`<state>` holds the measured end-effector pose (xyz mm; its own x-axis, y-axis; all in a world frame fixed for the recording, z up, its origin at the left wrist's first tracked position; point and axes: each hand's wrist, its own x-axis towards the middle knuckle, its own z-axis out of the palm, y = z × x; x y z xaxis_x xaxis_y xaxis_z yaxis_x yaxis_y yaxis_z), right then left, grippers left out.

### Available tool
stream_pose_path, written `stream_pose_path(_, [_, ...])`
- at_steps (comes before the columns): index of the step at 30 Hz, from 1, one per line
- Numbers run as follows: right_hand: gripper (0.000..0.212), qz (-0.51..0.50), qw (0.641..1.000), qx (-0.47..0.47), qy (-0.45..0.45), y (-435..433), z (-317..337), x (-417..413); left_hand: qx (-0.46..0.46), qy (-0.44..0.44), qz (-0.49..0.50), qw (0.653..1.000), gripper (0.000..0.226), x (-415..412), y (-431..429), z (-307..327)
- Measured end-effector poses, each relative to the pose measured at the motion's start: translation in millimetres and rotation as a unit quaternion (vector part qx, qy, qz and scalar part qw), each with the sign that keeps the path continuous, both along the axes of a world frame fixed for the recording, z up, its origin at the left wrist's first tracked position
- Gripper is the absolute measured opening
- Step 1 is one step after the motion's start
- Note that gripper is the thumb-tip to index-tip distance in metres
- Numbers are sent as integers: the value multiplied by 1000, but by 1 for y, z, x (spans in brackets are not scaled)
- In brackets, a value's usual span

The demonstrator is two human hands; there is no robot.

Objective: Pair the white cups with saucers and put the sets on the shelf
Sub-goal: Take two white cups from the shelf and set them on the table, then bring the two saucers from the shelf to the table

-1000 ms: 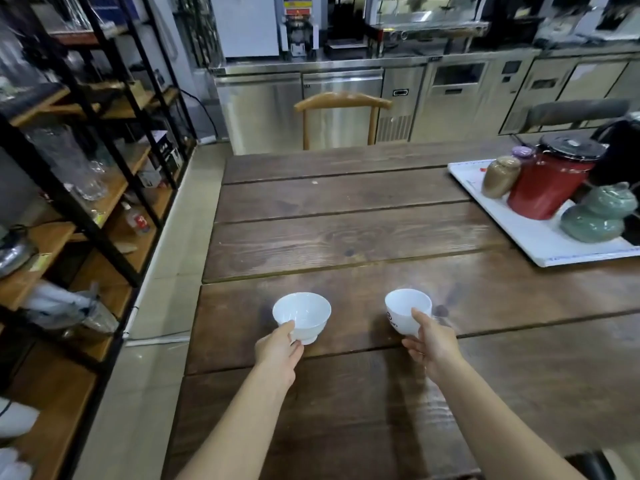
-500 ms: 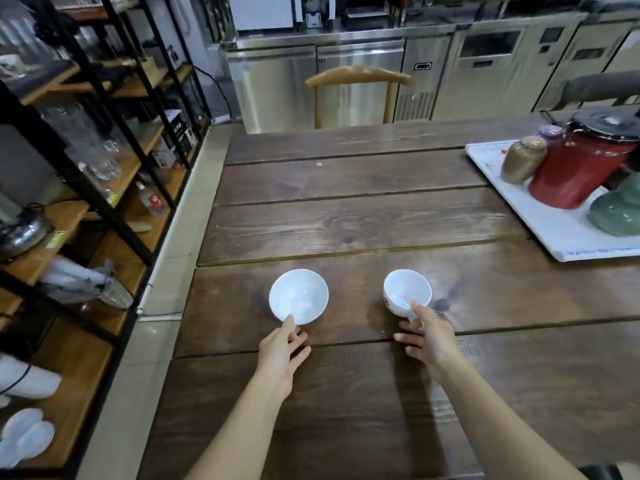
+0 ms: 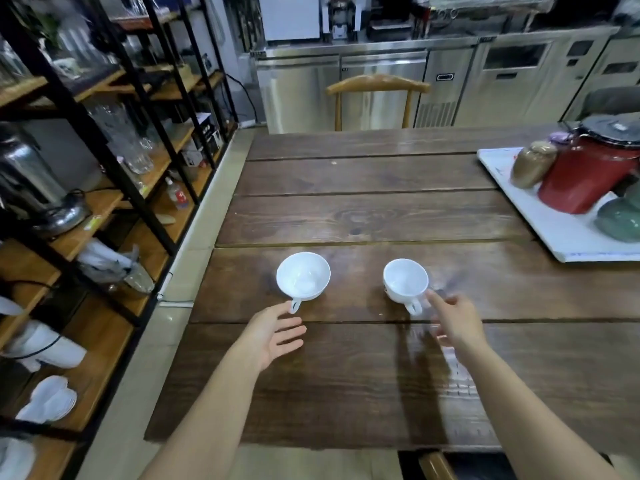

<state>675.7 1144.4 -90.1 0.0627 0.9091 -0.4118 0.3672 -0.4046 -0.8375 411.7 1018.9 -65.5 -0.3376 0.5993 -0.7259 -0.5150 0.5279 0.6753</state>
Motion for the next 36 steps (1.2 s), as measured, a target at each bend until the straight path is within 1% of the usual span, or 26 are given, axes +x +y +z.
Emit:
stream_pose_path(2, [49, 47, 992, 64, -100, -8, 14, -3, -5, 46, -4, 999, 34, -4, -9, 10])
stream_pose_path(3, [50, 70, 984, 87, -137, -12, 22, -8, -8, 87, -12, 996, 34, -6, -14, 15])
stream_pose_path(5, [53, 113, 971, 128, -170, -25, 39, -25, -9, 206, -39, 978, 33, -11, -27, 24])
stream_pose_path(7, [56, 157, 956, 169, -179, -43, 56, -50, -5, 352, -64, 934, 37, -20, -47, 34])
stream_pose_path(8, [58, 184, 945, 192, -190, -55, 64, -63, -7, 414, -69, 908, 41, -24, -60, 41])
stream_pose_path(9, [61, 213, 931, 214, -206, -69, 71, -76, -9, 455, -73, 887, 46, -29, -74, 48])
stream_pose_path(13, [69, 320, 871, 296, -226, -135, 89, -131, -41, 549, -99, 829, 60, -52, -152, 69])
stream_pose_path(17, [75, 429, 817, 329, -201, -217, 97, -197, -81, 626, -47, 774, 61, -83, -269, 80])
stream_pose_path(19, [78, 471, 783, 358, -190, -265, 98, -235, -120, 654, -3, 747, 60, -98, -336, 85])
stream_pose_path(21, [78, 500, 758, 383, -168, -315, 102, -272, -167, 671, 43, 721, 61, -110, -400, 90])
stream_pose_path(23, [78, 541, 732, 391, -137, -366, 107, -306, -209, 676, 78, 703, 62, -119, -460, 97])
stream_pose_path(26, [79, 609, 674, 405, -105, -440, 117, -355, -264, 684, 123, 668, 60, -127, -542, 109])
stream_pose_path(28, [79, 636, 639, 426, -77, -486, 126, -384, -299, 685, 158, 645, 60, -131, -592, 116])
stream_pose_path(31, [79, 663, 581, 472, -12, -553, 135, -420, -330, 665, 218, 634, 65, -138, -657, 123])
stream_pose_path(36, [80, 721, 495, 481, 63, -656, 142, -479, -382, 630, 284, 614, 65, -156, -740, 120])
